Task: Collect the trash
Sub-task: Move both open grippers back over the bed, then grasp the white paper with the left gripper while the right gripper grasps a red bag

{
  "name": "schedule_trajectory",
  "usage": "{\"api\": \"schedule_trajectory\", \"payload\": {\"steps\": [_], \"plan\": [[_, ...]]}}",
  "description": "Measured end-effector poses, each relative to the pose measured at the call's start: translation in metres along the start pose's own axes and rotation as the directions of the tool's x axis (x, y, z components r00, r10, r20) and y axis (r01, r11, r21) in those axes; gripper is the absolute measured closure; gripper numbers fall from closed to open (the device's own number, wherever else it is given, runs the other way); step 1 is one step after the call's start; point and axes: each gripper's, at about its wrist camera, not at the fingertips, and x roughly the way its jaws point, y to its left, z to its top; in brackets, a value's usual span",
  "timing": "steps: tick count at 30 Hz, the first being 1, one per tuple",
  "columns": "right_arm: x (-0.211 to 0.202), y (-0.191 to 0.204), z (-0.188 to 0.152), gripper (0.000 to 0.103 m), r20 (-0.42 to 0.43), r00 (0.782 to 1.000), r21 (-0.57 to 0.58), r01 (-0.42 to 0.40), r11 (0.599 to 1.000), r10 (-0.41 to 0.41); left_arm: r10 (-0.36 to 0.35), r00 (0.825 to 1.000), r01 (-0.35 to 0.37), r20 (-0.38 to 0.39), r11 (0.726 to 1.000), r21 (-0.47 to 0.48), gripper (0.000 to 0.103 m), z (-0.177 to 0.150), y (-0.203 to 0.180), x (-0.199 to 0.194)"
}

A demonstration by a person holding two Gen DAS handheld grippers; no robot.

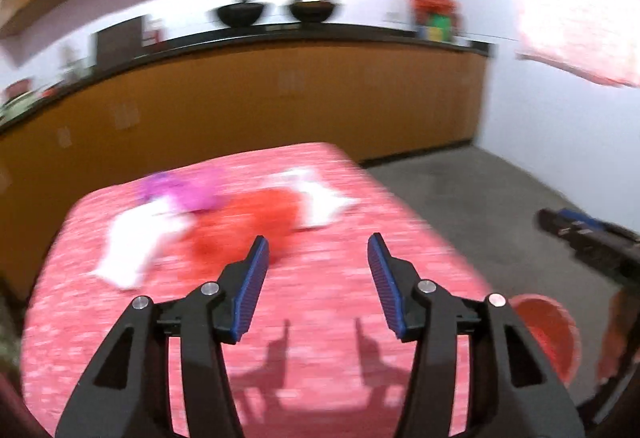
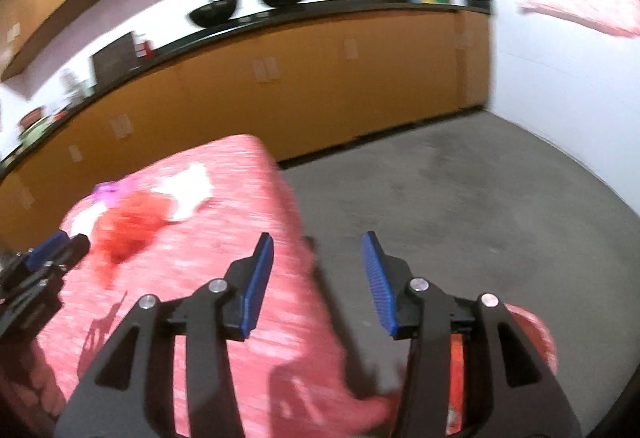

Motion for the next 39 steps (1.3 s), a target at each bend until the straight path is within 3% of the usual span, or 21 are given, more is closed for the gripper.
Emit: {"api": "schedule_trajectory", "payload": {"steps": [4, 8, 14, 19, 23, 24, 26, 29, 32, 37, 38, 39], "plan": [[0.022, 0.076, 0.007, 0.055, -0.023, 0.994, -0.067, -0.105, 0.992, 0.104, 0.159, 0.987, -0.16, -0.016, 0.984, -0.074, 0.047, -0.008, 0.077, 0.005], [0.041, 0.136, 0.01, 0.051, -0.055, 0.982, -0.094, -0.185, 0.978, 0.181, 0.235, 0.971, -0.238, -0.036, 0.962, -0.136, 0.044, -0.013, 0.127, 0.004], [0.073, 0.194, 0.006, 0.044, -0.088, 0.974, -0.114, -0.22, 0.969, 0.211, 0.242, 0.967, -0.253, -0.076, 0.945, -0.209, 0.041, -0.015, 0.168, 0.023], [0.09, 0.219, 0.005, 0.035, -0.096, 0.978, -0.12, -0.196, 0.973, 0.185, 0.212, 0.973, -0.228, -0.096, 0.948, -0.221, 0.036, -0.009, 0.182, 0.045], [0.107, 0.233, 0.004, 0.035, -0.125, 0.983, -0.157, -0.156, 0.975, 0.137, 0.208, 0.973, -0.224, -0.096, 0.953, -0.204, 0.035, -0.005, 0.183, 0.051], [0.109, 0.232, 0.001, 0.036, -0.13, 0.983, -0.158, -0.151, 0.976, 0.13, 0.206, 0.974, -0.222, -0.097, 0.955, -0.195, 0.035, -0.003, 0.183, 0.053], [0.114, 0.23, -0.004, 0.06, -0.152, 0.979, -0.149, -0.159, 0.976, 0.136, 0.207, 0.973, -0.222, -0.1, 0.958, -0.182, 0.035, 0.0, 0.184, 0.059], [0.115, 0.228, -0.01, 0.073, -0.156, 0.978, -0.152, -0.165, 0.974, 0.141, 0.199, 0.973, -0.216, -0.118, 0.963, -0.161, 0.035, 0.003, 0.182, 0.07], [0.114, 0.226, -0.01, 0.079, -0.153, 0.977, -0.155, -0.171, 0.973, 0.147, 0.188, 0.972, -0.21, -0.142, 0.965, -0.158, 0.033, 0.005, 0.183, 0.08], [0.113, 0.22, -0.011, 0.079, -0.159, 0.975, -0.142, -0.181, 0.973, 0.158, 0.175, 0.962, -0.209, -0.21, 0.966, -0.153, 0.031, 0.006, 0.185, 0.098], [0.113, 0.219, -0.011, 0.079, -0.159, 0.974, -0.138, -0.182, 0.974, 0.16, 0.171, 0.957, -0.209, -0.234, 0.966, -0.15, 0.033, 0.005, 0.185, 0.102], [0.113, 0.219, -0.011, 0.079, -0.159, 0.974, -0.136, -0.183, 0.974, 0.161, 0.162, 0.951, -0.206, -0.262, 0.967, -0.15, 0.045, 0.004, 0.186, 0.107]]}}
